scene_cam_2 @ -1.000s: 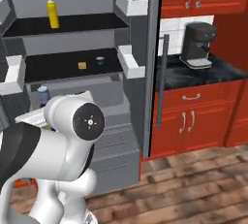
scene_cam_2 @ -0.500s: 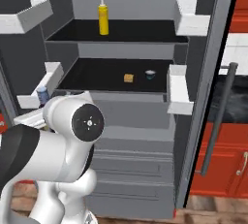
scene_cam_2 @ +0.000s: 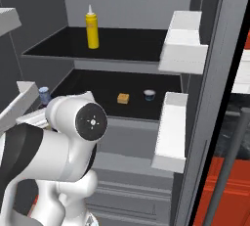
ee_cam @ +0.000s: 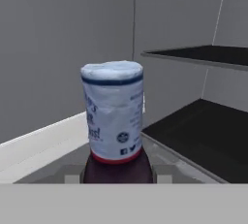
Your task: Place the mustard and condiment bottle from the counter to the top shelf of the fridge. If the existing items in the fridge are on the top shelf, move them to other shelves.
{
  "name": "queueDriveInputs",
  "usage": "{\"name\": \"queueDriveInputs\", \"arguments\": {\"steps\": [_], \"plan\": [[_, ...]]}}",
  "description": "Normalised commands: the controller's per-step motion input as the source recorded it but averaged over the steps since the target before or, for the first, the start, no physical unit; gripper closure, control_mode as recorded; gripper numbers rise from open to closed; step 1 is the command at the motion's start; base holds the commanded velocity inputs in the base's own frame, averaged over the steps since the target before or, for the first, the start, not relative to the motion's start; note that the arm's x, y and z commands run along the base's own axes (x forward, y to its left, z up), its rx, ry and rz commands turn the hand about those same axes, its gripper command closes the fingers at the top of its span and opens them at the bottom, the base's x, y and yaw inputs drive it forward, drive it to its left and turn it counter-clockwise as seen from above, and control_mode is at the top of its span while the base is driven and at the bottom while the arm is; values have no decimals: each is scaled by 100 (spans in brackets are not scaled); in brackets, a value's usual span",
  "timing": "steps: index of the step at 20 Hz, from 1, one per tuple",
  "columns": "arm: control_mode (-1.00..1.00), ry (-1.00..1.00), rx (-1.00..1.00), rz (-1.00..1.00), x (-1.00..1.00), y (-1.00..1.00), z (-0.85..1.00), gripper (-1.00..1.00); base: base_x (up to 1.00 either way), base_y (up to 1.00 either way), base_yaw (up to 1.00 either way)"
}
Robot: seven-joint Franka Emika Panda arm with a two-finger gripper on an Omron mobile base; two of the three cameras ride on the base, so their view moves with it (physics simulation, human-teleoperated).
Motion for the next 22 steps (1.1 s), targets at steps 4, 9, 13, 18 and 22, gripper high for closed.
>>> {"name": "queueDriveInputs", "arguments": {"steps": [4,9,13,18,22], "plan": [[100,0,0,0,0,0,0,100,49,-45,0],[100,0,0,0,0,0,0,100,47,0,0],[100,0,0,0,0,0,0,100,62,0,0],[-100,1,3,-9,40,-3,55,100,0,0,0],[-100,0,9,-16,50,-15,78,100,0,0,0]]}}
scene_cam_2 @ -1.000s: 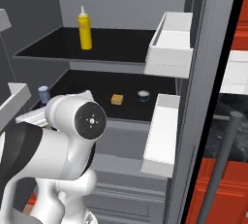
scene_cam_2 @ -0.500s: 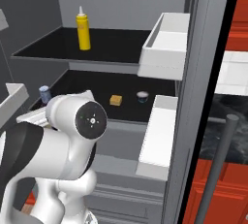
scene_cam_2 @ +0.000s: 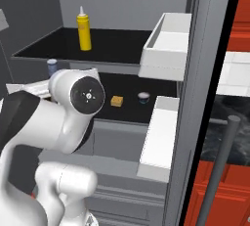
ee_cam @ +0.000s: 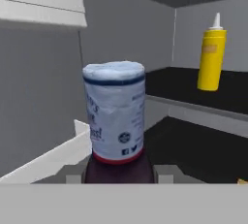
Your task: Place the mustard and condiment bottle from the counter to the top shelf of the fridge. If the existing items in the fridge are on the top shelf, move them to other shelves.
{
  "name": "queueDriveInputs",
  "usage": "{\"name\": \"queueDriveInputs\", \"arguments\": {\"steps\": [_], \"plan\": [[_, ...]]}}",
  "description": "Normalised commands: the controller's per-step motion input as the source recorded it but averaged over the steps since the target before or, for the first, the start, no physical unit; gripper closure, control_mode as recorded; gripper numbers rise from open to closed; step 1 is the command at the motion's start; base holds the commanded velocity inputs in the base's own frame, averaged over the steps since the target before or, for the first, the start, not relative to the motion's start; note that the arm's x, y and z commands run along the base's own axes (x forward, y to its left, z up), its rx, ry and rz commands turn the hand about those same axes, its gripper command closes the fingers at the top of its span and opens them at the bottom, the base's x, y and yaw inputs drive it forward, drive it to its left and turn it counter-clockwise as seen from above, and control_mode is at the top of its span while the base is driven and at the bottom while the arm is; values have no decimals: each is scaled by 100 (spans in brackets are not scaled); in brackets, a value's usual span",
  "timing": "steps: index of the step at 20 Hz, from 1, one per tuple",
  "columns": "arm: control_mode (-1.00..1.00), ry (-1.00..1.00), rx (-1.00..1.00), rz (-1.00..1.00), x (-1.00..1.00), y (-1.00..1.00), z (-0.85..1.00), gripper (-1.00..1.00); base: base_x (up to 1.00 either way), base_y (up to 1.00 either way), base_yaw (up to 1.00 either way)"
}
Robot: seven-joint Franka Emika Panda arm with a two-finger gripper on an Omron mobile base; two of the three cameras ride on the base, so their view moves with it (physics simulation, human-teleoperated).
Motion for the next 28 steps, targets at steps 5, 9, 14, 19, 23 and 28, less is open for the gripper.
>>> {"name": "queueDriveInputs", "arguments": {"steps": [5,9,14,19,23,28], "plan": [[-100,0,9,-26,71,-10,82,100,0,0,0],[-100,0,6,-25,95,-44,55,100,0,0,0],[-100,0,1,-14,87,-45,4,100,0,0,0],[-100,0,-7,-2,79,-1,-15,100,0,0,0],[-100,0,-6,-1,84,0,-16,100,0,0,0],[-100,0,-4,-1,84,-7,-24,100,0,0,0]]}}
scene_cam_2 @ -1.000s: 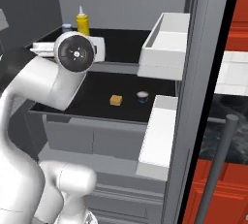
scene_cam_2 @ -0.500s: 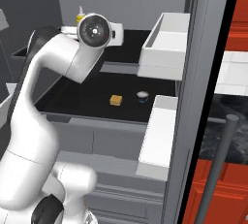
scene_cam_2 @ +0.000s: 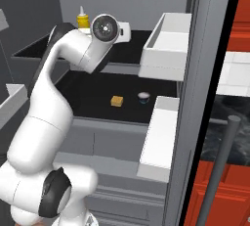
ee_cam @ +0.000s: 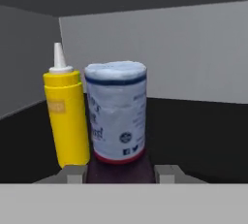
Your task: Place the mustard and condiment bottle from the counter to the top shelf of the fridge. If the existing items in the fridge are on the top shelf, move them to other shelves.
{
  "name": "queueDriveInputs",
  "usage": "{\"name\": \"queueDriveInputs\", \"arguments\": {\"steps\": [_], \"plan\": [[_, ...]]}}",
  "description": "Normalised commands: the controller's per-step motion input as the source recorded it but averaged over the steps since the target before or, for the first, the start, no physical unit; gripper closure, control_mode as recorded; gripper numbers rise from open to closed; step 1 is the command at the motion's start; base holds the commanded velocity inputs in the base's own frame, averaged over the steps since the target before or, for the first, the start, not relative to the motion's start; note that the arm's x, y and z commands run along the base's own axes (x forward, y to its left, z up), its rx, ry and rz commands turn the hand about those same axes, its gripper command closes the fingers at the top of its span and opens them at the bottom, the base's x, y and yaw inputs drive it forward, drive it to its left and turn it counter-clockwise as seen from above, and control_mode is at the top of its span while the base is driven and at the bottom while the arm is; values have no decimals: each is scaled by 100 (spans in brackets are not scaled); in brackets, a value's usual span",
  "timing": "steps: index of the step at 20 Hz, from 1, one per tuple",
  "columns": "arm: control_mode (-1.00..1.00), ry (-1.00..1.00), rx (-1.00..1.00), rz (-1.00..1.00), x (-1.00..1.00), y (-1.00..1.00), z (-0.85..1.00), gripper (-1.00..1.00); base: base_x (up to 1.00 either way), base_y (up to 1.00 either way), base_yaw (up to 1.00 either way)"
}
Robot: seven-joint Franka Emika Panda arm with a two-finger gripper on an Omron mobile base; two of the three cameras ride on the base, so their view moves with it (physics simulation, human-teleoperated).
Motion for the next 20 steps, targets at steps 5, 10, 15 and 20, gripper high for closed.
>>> {"name": "queueDriveInputs", "arguments": {"steps": [5,10,15,20], "plan": [[-100,1,-2,-1,88,-16,-30,100,0,0,0],[-100,5,-4,-3,72,-30,-37,100,0,0,0],[-100,2,-6,-1,32,-36,-43,100,0,0,0],[-100,0,-3,0,2,-2,-5,-100,0,0,0]]}}
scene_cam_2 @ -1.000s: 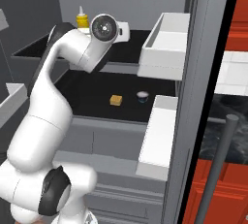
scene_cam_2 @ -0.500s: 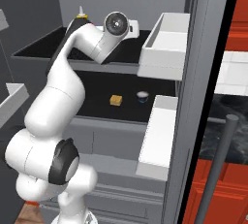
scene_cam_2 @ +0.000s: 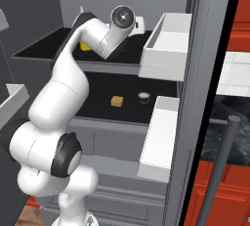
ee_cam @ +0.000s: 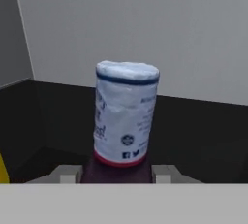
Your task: Place the mustard and condiment bottle from the counter to the top shelf of the fridge. If the existing items in the fridge are on the top shelf, move them to other shelves.
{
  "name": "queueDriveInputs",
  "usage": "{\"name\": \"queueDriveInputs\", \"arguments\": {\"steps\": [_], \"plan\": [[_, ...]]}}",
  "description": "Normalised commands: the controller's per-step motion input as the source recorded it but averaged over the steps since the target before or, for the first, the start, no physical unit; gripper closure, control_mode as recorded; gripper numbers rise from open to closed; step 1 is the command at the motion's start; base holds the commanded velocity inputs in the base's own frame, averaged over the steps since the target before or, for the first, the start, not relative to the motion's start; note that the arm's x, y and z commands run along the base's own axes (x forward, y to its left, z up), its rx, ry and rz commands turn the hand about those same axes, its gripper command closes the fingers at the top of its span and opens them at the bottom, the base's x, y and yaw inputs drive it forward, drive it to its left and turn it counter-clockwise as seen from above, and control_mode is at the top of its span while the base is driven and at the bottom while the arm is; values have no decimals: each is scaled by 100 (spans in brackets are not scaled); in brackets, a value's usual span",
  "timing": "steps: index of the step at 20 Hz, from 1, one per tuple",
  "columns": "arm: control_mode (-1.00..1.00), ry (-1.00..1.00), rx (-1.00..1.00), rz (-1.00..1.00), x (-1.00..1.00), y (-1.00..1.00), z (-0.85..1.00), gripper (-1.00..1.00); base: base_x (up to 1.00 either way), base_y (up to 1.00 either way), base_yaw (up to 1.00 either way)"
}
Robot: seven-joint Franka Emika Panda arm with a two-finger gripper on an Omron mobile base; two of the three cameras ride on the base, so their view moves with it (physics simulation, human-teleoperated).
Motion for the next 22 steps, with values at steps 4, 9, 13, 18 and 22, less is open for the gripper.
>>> {"name": "queueDriveInputs", "arguments": {"steps": [4,9,13,18,22], "plan": [[-100,0,0,0,0,0,0,-100,0,0,0],[-100,0,0,0,0,0,0,-100,0,0,0],[-100,0,0,-2,-25,0,0,-100,0,0,0],[-100,-3,0,-5,-88,-5,5,-100,0,0,0],[-100,-14,0,-5,-100,-9,22,-100,0,0,0]]}}
